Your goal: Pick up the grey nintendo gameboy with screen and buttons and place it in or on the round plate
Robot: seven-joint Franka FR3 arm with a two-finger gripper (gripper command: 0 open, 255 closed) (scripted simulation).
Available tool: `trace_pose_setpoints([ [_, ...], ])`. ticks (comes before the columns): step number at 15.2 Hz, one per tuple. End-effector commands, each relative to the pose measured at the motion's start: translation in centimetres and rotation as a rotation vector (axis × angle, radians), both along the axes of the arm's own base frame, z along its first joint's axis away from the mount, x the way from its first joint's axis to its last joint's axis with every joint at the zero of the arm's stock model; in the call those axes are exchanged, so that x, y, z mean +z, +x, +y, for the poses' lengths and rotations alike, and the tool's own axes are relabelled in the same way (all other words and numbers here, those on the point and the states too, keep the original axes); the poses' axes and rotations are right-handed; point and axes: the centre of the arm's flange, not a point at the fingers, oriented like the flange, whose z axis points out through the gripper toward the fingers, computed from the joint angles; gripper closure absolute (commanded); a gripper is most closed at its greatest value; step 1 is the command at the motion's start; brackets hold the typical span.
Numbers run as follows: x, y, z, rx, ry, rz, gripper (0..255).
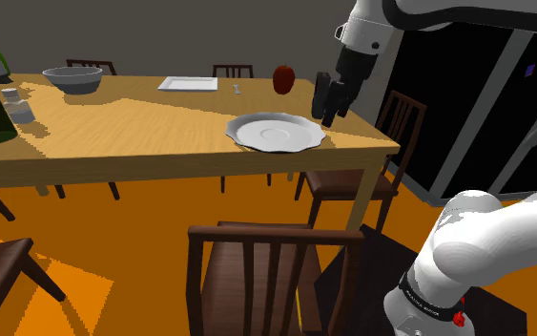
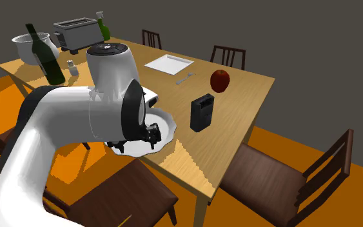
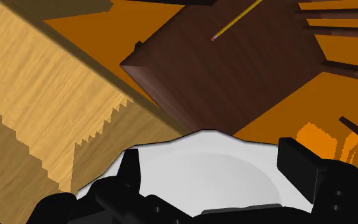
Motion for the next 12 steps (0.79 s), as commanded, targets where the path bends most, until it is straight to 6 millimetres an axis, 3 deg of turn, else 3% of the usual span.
trace_pose_setpoints([
  [1,0.0,0.0,0.0,0.0,0.0,0.0,0],
  [12,4.1,11.7,-8.8,-0.399,0.007,0.097,0],
])
